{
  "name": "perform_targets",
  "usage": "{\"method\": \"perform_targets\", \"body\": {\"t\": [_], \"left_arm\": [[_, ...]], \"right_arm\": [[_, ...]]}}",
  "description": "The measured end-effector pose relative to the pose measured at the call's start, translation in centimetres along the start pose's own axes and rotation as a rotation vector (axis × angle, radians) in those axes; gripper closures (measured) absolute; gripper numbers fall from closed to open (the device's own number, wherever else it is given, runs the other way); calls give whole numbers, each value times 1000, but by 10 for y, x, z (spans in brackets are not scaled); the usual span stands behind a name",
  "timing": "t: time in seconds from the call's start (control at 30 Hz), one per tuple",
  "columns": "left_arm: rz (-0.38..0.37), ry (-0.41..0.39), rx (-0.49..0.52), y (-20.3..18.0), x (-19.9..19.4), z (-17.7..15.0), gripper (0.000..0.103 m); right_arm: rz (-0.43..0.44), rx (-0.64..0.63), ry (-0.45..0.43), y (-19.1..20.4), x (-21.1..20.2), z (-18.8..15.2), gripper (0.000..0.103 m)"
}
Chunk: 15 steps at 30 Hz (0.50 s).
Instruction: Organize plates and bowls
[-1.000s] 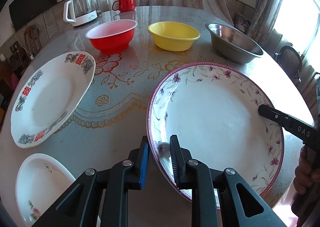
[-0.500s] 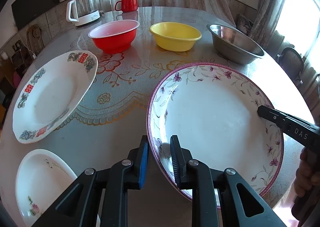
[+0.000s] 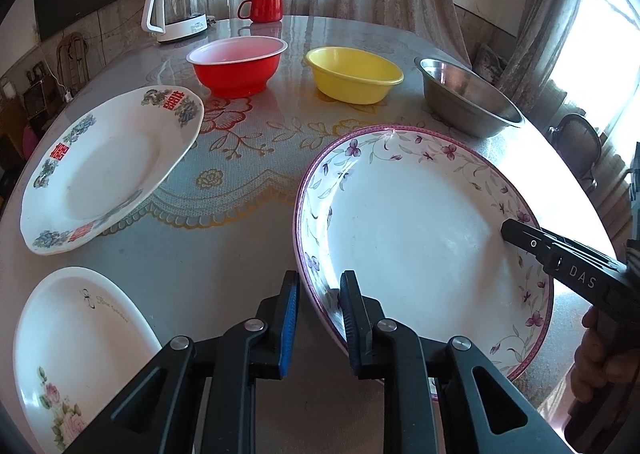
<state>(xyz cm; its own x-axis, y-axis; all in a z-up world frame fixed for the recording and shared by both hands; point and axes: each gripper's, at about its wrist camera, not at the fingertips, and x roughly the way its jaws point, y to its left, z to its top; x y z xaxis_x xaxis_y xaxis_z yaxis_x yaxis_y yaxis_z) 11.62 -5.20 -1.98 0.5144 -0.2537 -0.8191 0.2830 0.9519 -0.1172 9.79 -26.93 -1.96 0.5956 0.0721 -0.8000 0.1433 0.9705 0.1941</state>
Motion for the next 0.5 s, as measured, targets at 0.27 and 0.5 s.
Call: {"method": "perform_targets", "body": {"t": [0.27, 0.5], "left_arm": [[-43, -21, -27, 6, -16, -8, 82], [-55, -53, -29, 10, -32, -10, 82]], "right_arm": [[6, 55, 10, -4, -8, -6, 74], [-18, 79, -83, -8, -34, -6, 74]]}}
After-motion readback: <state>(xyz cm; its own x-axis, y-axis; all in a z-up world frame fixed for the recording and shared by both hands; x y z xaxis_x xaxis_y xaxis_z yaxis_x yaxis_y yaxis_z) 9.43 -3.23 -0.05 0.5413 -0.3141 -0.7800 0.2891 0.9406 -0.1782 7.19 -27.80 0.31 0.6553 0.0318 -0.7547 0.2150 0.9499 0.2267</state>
